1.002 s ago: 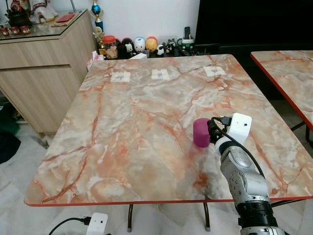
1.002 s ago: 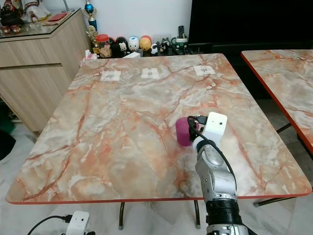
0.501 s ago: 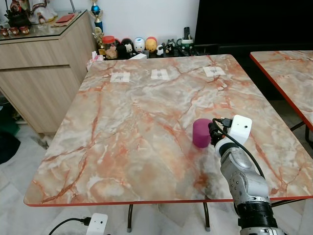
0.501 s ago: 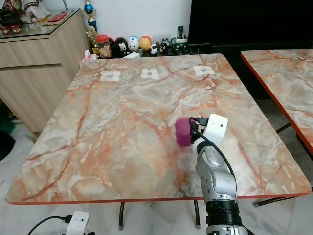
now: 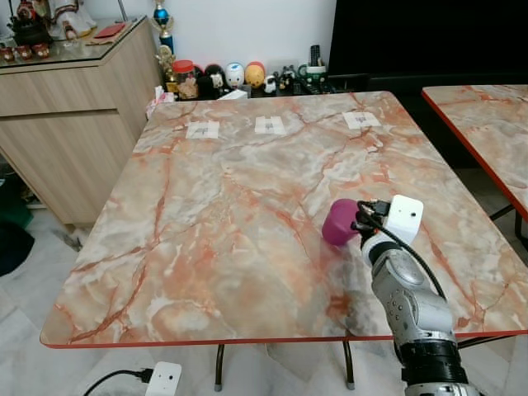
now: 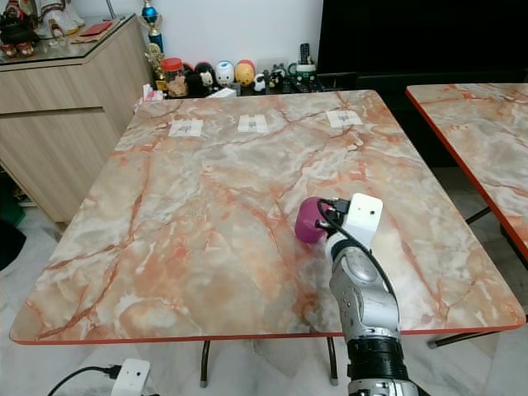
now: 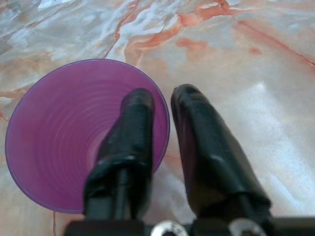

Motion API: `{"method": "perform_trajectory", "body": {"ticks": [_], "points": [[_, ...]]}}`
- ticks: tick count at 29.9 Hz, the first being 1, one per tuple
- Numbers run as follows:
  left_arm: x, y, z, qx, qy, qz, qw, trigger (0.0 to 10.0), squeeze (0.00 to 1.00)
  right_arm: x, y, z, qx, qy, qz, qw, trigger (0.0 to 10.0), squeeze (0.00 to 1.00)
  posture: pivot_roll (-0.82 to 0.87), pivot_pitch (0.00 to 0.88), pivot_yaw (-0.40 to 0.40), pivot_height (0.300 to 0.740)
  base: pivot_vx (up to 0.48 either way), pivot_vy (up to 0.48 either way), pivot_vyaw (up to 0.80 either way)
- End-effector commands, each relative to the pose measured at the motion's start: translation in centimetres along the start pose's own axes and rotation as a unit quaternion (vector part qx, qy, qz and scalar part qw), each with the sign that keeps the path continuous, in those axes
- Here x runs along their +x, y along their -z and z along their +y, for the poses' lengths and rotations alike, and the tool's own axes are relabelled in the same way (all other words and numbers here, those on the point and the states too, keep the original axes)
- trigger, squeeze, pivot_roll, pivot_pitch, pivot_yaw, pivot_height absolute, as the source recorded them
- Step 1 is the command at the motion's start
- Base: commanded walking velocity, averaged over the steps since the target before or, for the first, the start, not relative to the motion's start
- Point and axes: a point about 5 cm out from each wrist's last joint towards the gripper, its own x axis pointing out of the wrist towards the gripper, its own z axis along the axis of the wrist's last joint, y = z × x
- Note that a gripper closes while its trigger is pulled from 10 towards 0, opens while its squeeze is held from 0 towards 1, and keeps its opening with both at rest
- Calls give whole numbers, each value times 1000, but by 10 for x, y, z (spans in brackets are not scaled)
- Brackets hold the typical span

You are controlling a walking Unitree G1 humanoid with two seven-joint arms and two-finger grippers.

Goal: Setting the table

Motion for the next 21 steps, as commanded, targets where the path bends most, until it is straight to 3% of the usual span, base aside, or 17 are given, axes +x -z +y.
{"method": "perform_trajectory", "body": {"ticks": [1, 5, 14, 18, 19, 20, 21], "points": [[-2, 8, 4, 6, -3, 19, 1000, 10000, 0, 0, 3, 1, 3, -1, 11, 1000, 745, 0, -60, 0, 42, 740, 0, 0, 0], [-2, 10, 4, 7, -2, 21, 1000, 10000, 0, 0, 3, 1, 3, 0, 11, 1000, 196, 0, -59, 0, 41, 740, 0, 0, 0], [-2, 11, 3, 8, -1, 24, 1000, 10000, 0, 1, 1, 2, 12, -1, 2, 1000, 0, 0, -60, 0, 39, 740, 0, 0, 0], [-2, 11, 4, 10, -6, 24, 1000, 10000, 0, -4, -16, 5, 28, -18, -88, 996, 0, 0, -66, 0, 37, 740, 0, 0, 0], [-2, 12, 4, 10, -6, 24, 1000, 10000, 0, -9, -21, 7, 39, -32, -120, 991, 2863, 0, -63, 0, 36, 740, 0, 0, 0], [-2, 12, 3, 10, -6, 24, 1000, 10000, 0, -9, -21, 7, 37, -32, -121, 991, 2863, 0, -63, 0, 36, 740, 0, 0, 0], [-2, 12, 4, 12, -7, 24, 1000, 10000, 0, -10, -21, 7, 30, -31, -126, 991, 7686, 0, -66, 0, 35, 740, 0, 0, 0]]}}
